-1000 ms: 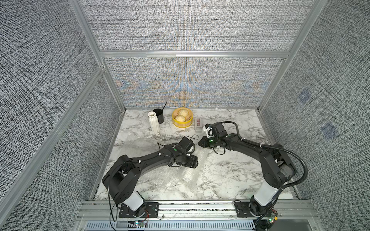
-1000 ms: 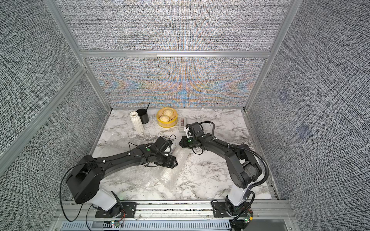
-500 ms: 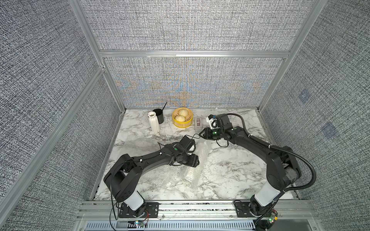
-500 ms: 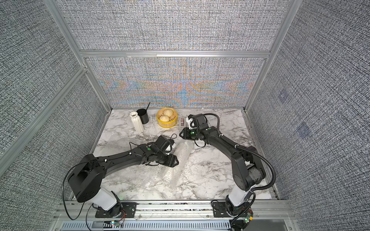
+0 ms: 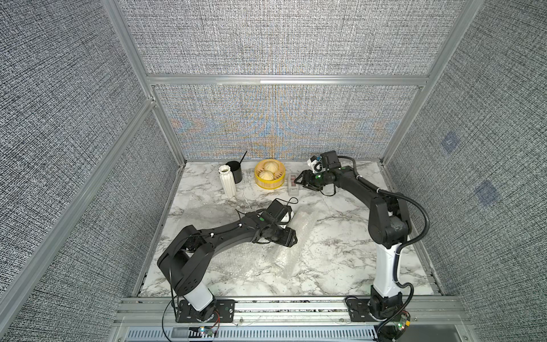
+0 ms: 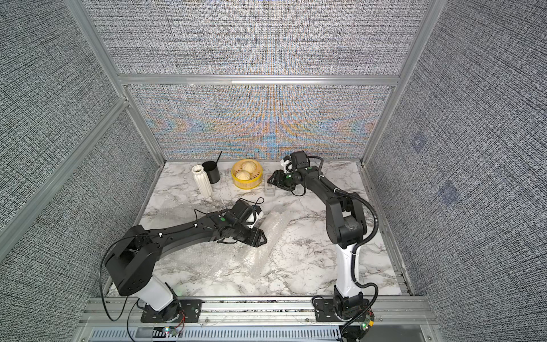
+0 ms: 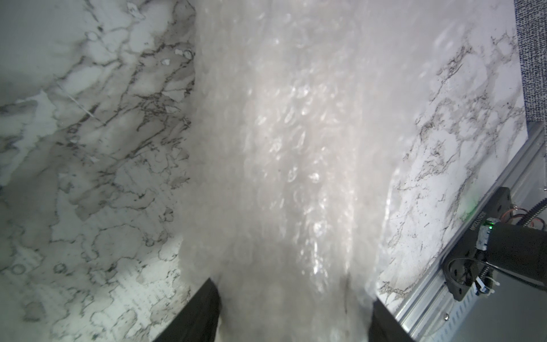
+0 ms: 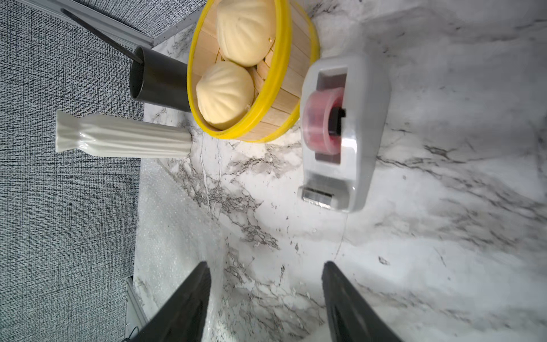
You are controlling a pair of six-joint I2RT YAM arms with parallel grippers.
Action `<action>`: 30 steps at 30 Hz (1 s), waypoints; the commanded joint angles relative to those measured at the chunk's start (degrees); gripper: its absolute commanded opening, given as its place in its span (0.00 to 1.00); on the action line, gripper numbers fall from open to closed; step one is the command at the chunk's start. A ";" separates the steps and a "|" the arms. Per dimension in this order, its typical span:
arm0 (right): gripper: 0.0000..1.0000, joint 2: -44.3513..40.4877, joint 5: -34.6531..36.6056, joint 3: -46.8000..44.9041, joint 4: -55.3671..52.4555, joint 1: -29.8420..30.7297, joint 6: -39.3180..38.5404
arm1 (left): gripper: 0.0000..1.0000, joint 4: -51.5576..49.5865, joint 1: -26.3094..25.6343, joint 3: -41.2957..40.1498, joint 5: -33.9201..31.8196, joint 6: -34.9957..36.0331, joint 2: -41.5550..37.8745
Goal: Wrap vases in bubble wrap
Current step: Tear off the tape using the Tape Cutter.
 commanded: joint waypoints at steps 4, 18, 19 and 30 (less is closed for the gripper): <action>0.59 7.35 -2.40 9.28 -7.07 -0.23 -0.87 | 0.65 -6.36 0.43 -0.77 -1.78 1.28 0.81; 0.48 16.75 -4.86 16.78 -6.36 -0.47 0.85 | 0.65 -6.69 0.46 -0.61 -2.69 0.18 1.45; 0.48 17.02 -4.73 16.98 -6.44 -0.45 0.93 | 0.65 -6.79 0.46 -0.52 -2.73 0.10 1.65; 0.45 20.06 -6.88 17.95 -4.43 -0.40 3.75 | 0.65 -6.84 0.55 -0.21 -2.71 0.01 1.75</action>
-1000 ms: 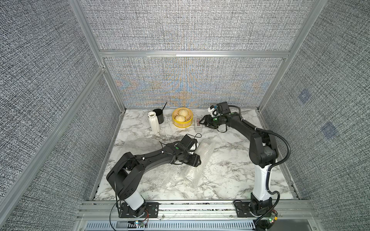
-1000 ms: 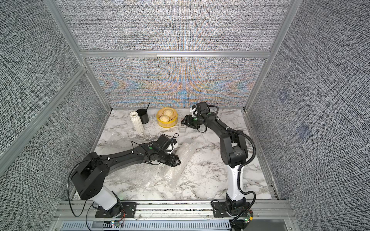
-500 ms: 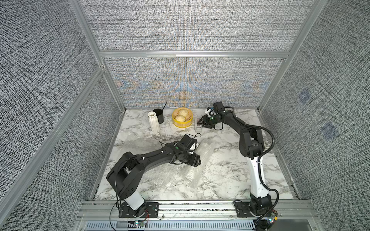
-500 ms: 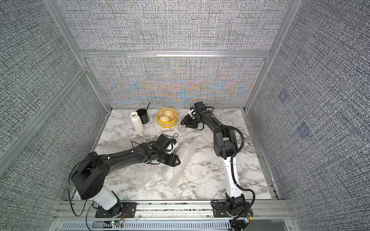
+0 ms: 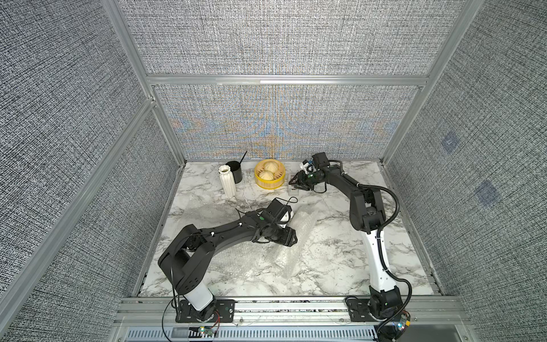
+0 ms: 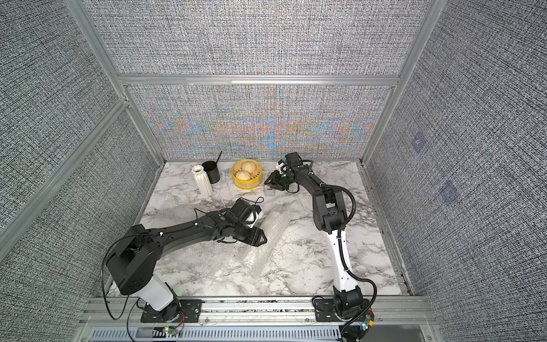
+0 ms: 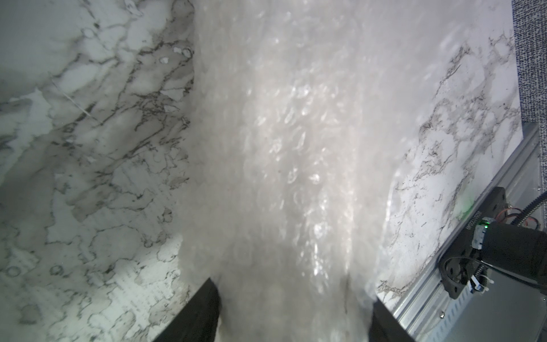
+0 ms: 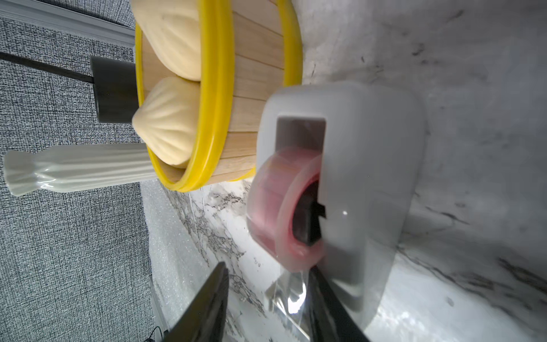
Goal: Wrap vases in bubble wrap
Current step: Tear off the tape using the Tape Cutter.
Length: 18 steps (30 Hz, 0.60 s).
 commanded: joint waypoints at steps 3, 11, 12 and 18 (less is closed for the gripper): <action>0.44 0.15 0.80 -1.00 -2.18 0.12 1.53 | 0.65 -6.75 0.09 -0.56 -3.78 0.14 1.22; 0.41 -2.49 2.02 -6.19 -0.64 0.34 4.71 | 0.65 -6.56 0.31 -0.81 -3.62 -0.02 0.91; 0.40 -2.33 1.71 -6.17 -0.24 0.48 5.27 | 0.65 -6.57 0.35 -0.67 -3.65 0.05 1.04; 0.38 -0.41 2.20 -4.75 -0.64 0.48 6.02 | 0.65 -6.63 0.38 -0.38 -3.63 0.05 1.06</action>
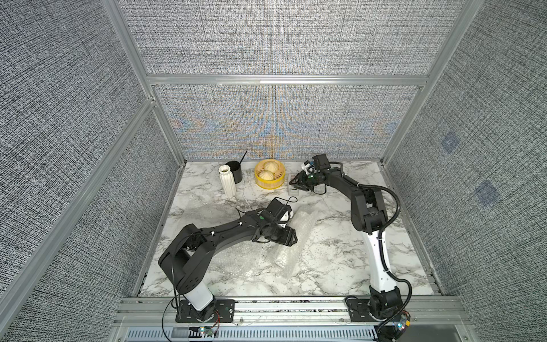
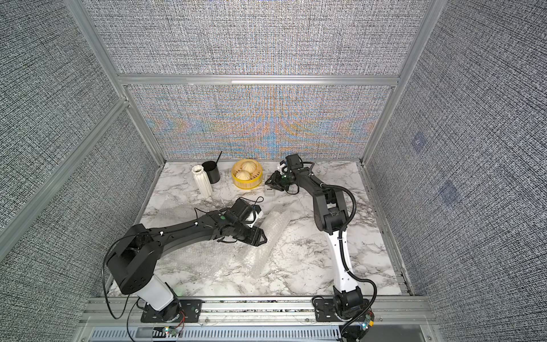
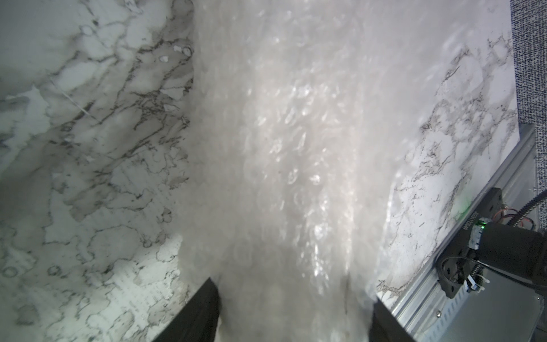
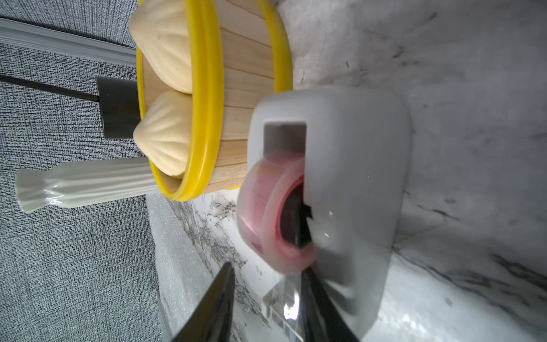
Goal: Wrap vases in bubble wrap
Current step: Tear off the tape using the Tape Cutter.
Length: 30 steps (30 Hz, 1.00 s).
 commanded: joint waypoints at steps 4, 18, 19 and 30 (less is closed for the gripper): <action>0.37 1.36 0.44 -0.44 -5.69 0.31 1.67 | 0.65 -6.48 0.26 -0.63 -4.19 0.20 0.80; 0.24 0.32 -0.45 -4.35 -1.75 -0.03 3.56 | 0.65 -6.36 0.68 -0.44 -4.12 0.33 0.74; 0.24 0.36 -0.77 -4.36 -1.39 -0.06 3.84 | 0.65 -6.36 0.66 -0.45 -4.07 0.37 0.69; 0.08 -1.35 -1.42 -5.42 1.18 -0.58 5.60 | 0.65 -6.52 1.01 -0.63 -4.26 0.44 0.53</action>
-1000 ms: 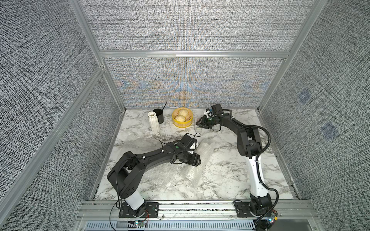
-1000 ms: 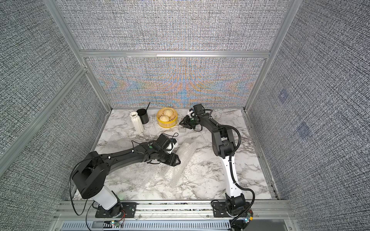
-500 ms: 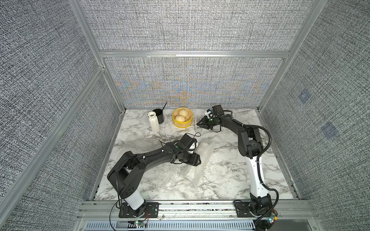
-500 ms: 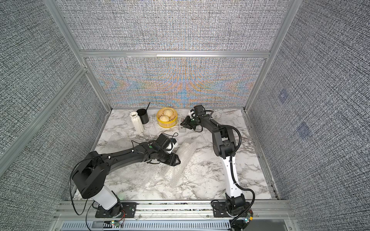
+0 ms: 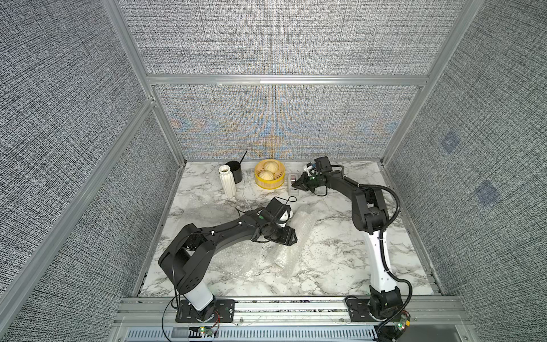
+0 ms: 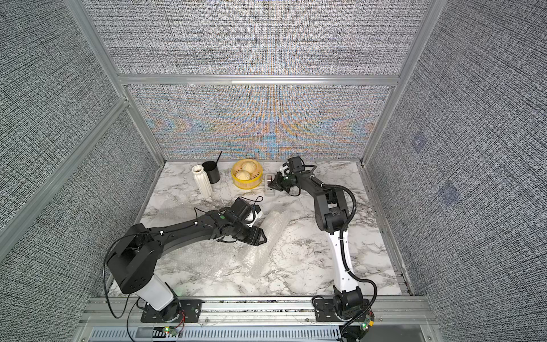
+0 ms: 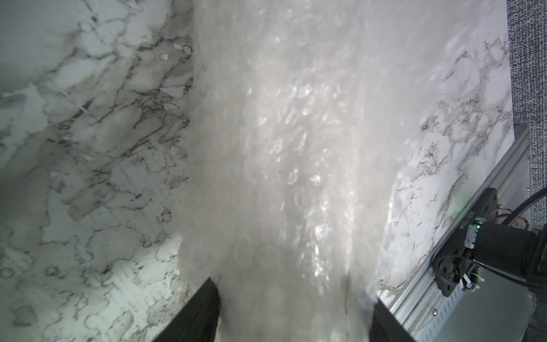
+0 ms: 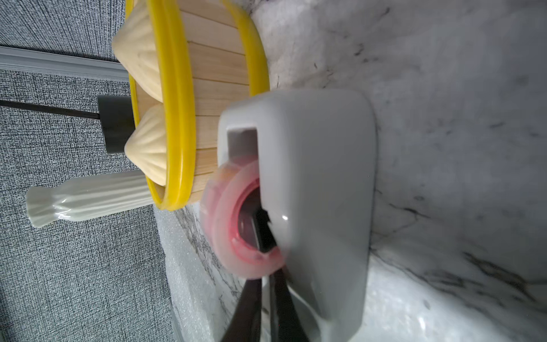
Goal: Wrap vases in bubble wrap
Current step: Tear off the tape using the Tape Cutter.
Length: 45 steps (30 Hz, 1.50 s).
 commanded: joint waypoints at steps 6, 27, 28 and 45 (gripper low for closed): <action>0.03 -2.10 -1.53 -2.89 -1.33 -0.21 3.06 | 0.65 -6.25 0.36 -0.76 -4.94 0.38 0.71; 0.00 -9.05 -5.25 -10.07 4.54 0.00 6.07 | 0.65 -5.80 0.49 -1.93 -5.60 -0.41 0.21; 0.00 -9.24 -5.25 -10.43 4.50 0.02 5.87 | 0.65 -5.99 0.51 -1.86 -5.53 -0.33 0.27; 0.00 -11.76 -4.51 -18.60 5.76 1.17 4.72 | 0.65 -5.60 0.52 -2.41 -5.55 -0.69 0.06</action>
